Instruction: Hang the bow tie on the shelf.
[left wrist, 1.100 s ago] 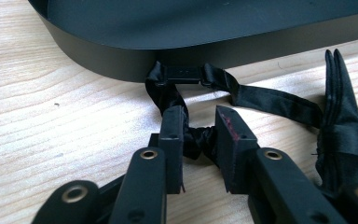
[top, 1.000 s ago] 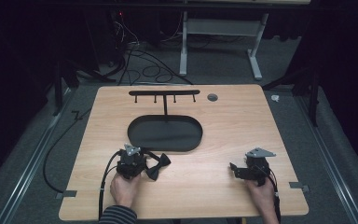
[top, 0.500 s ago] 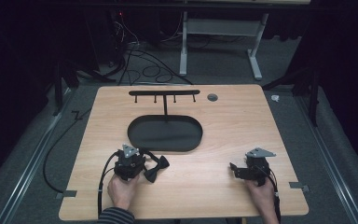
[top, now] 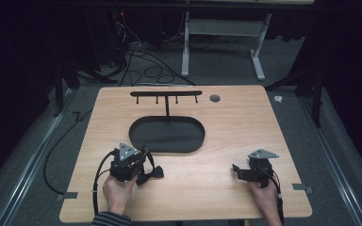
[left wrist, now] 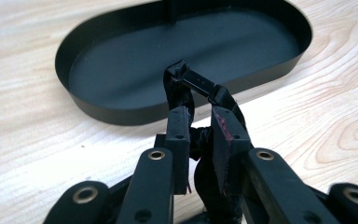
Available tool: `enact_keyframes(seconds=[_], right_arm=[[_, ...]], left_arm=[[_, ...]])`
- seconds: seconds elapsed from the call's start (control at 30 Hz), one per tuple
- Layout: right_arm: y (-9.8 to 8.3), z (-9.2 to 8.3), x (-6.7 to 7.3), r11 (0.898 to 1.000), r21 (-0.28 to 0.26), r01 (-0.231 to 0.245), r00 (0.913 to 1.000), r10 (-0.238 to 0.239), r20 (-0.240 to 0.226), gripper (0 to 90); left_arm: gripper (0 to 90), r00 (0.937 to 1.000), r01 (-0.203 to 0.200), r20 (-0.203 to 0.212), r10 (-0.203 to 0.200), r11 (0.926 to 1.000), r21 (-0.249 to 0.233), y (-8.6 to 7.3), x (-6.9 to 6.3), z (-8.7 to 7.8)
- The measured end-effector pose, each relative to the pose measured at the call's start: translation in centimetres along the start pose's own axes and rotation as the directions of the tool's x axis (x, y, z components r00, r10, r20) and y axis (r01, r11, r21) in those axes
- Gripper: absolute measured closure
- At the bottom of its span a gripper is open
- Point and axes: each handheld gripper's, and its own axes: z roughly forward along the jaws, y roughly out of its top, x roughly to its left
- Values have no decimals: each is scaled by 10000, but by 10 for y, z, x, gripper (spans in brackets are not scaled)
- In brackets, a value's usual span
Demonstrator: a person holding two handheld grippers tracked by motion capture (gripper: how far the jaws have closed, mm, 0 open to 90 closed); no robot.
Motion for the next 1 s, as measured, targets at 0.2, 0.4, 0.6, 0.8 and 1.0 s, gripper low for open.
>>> enact_keyframes(seconds=[0.2, 0.4, 0.6, 0.8, 1.0], right_arm=[[0, 0, 0, 10000, 3, -5, 10000, 5, 0, 199], [0, 0, 0, 10000, 0, 7, 10000, -7, -8, 199], [0, 0, 0, 10000, -4, -3, 10000, 3, -10, 199], [0, 0, 0, 10000, 5, 27, 10000, -27, -12, 199], [0, 0, 0, 10000, -2, 54, 10000, -54, -19, 199]], left_arm=[[780, 9996, -296, -26, 296, 9993, -236, 10, -3, -9], [780, 9990, -436, 42, 438, 9985, -338, 19, -5, -14], [781, 9986, -479, 203, 488, 9978, -450, 29, -2, -15], [781, 9966, -745, 306, 761, 9960, -503, 42, -4, -16], [781, 9937, -972, 504, 1001, 9936, -576, 57, -5, -16]])
